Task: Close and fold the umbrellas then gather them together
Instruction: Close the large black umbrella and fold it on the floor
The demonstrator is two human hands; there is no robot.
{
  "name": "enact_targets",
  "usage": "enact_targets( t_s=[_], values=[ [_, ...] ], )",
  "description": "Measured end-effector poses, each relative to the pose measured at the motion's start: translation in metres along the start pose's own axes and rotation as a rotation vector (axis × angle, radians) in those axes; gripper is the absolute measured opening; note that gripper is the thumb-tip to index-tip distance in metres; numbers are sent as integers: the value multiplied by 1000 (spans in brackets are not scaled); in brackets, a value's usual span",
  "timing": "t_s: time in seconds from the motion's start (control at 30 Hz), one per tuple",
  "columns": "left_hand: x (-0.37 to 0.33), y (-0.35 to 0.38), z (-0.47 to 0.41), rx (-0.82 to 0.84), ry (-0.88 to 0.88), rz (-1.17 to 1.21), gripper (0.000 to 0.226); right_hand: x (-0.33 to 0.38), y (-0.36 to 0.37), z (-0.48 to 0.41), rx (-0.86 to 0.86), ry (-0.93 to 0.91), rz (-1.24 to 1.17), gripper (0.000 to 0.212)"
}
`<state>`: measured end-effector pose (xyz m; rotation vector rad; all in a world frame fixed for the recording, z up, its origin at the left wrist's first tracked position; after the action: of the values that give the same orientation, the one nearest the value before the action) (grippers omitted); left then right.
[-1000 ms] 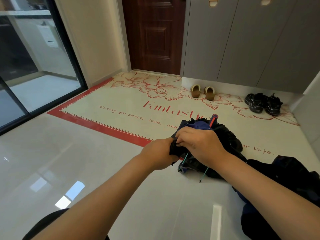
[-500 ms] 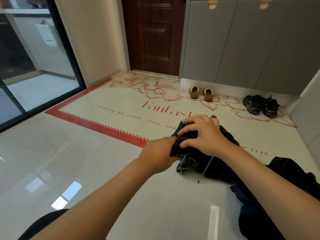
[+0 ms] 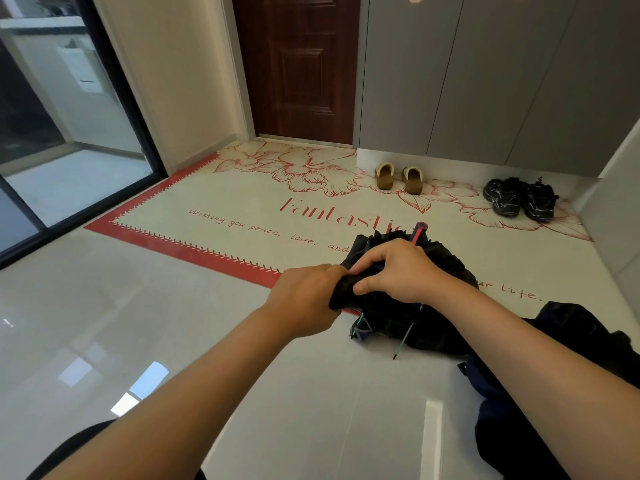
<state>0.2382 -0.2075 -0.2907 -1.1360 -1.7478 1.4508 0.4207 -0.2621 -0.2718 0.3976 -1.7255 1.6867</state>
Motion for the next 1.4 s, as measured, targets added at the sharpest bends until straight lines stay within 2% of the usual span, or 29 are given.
enact_targets(
  t_s=[0.17, 0.27, 0.4, 0.47, 0.53, 0.6, 0.63, 0.7, 0.77, 0.83, 0.9, 0.93, 1.0, 1.1, 1.3, 1.33, 1.4],
  values=[
    [-2, 1, -2, 127, -177, 214, 49, -8, -2, -2, 146, -60, -66, 31],
    [-4, 5, -6, 207, -226, 242, 44, -7, -4, -1, 194, -56, -52, 36],
    [-1, 4, -9, 198, -359, 405, 31, -10, -3, 1, 77, -24, 202, 40],
    [0, 4, -11, 176, -421, 490, 26, -7, -1, 3, 22, -37, 190, 41],
    [2, 7, -9, 124, -501, 619, 23, -6, 4, 2, -79, -71, 217, 54],
    [2, 8, -8, 44, -620, 865, 22, -5, 8, 0, -251, -45, 288, 79],
    [2, 7, -8, 14, -696, 1003, 23, -4, 9, -1, -349, 8, 247, 92],
    [-1, 2, -9, -9, -830, 1213, 28, 0, 7, 0, -480, 175, 14, 108],
    [-6, -2, -9, -16, -878, 1294, 28, 0, 10, 0, -424, 395, -309, 113],
    [-10, -3, -8, -30, -869, 1337, 26, -2, 20, 0, -153, 544, -677, 97],
    [-12, -4, -8, -57, -873, 1414, 27, 0, 29, 4, 140, 567, -860, 61],
    [-12, -4, -7, -67, -874, 1446, 27, 1, 32, 5, 182, 546, -903, 48],
    [-13, -4, -7, -70, -865, 1482, 23, 2, 35, 5, 167, 503, -986, 35],
    [-15, -3, -7, -84, -869, 1509, 20, 3, 37, 5, 126, 451, -1017, 29],
    [-2, -8, -6, 85, -767, 1218, 30, -5, 43, 0, -56, 359, -785, 35],
    [-1, -8, -8, 49, -740, 1156, 33, -6, 44, 0, -61, 333, -730, 34],
    [3, -7, -9, -172, -699, 1050, 49, -8, 47, -1, -57, 277, -576, 32]
  ],
)
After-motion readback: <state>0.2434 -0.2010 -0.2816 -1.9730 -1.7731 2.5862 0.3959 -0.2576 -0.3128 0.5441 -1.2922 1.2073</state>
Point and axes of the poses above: each hand's wrist, its own z-axis away from the middle knuckle, its own y-axis out of the palm, x = y × z, the point moved 1 cm from there along -z, towards the middle knuckle, and after that the axes turned 7 degrees about y, right-handed, at the moved point
